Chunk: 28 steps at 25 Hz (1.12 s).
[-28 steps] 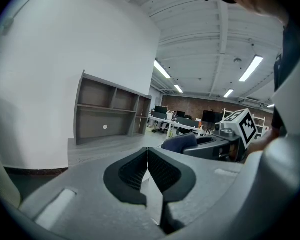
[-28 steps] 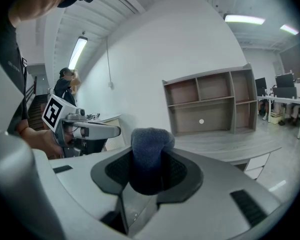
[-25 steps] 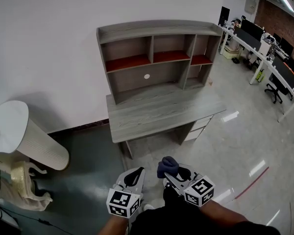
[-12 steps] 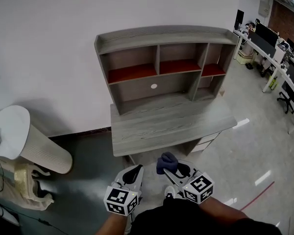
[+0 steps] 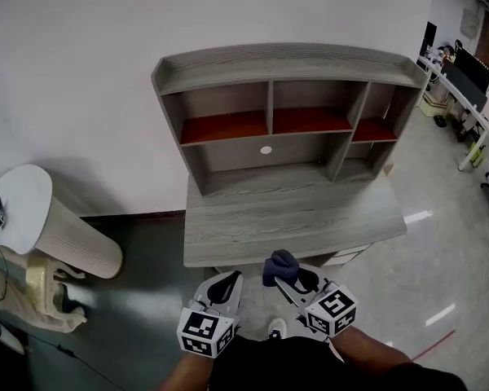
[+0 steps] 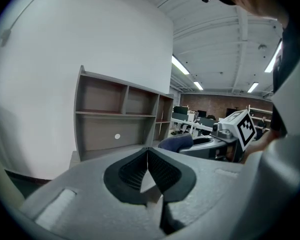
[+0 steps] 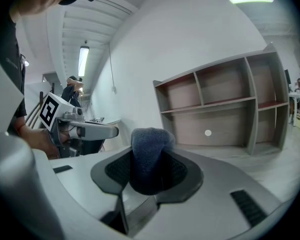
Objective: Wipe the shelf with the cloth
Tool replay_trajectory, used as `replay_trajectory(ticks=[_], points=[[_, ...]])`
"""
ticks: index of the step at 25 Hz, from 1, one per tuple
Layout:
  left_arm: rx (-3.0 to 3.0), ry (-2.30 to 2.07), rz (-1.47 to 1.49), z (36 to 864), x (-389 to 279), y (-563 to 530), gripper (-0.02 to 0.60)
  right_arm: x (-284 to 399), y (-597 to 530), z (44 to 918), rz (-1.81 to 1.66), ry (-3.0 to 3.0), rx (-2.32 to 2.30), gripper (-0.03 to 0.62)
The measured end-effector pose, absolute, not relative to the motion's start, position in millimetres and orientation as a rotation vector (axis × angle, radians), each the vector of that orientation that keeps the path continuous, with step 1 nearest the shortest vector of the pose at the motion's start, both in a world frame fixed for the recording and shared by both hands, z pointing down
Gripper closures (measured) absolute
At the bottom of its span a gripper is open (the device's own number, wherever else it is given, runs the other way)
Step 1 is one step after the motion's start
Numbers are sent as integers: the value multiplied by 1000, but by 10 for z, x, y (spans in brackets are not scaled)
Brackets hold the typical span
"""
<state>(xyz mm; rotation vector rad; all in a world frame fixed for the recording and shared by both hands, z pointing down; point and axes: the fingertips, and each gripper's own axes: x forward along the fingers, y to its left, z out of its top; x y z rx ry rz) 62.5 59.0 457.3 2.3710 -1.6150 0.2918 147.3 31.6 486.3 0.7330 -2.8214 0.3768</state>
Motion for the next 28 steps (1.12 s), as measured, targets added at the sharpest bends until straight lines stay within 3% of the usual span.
replay_trajectory(ticks=[12,28], points=[[2276,-1666,317,4686,354,173,571,1240,-114,4994,424,-2843,648,450],[2498,-1541,287,4350,-393,-1052,571,440,-1194,4628,237,-2813,914,450]])
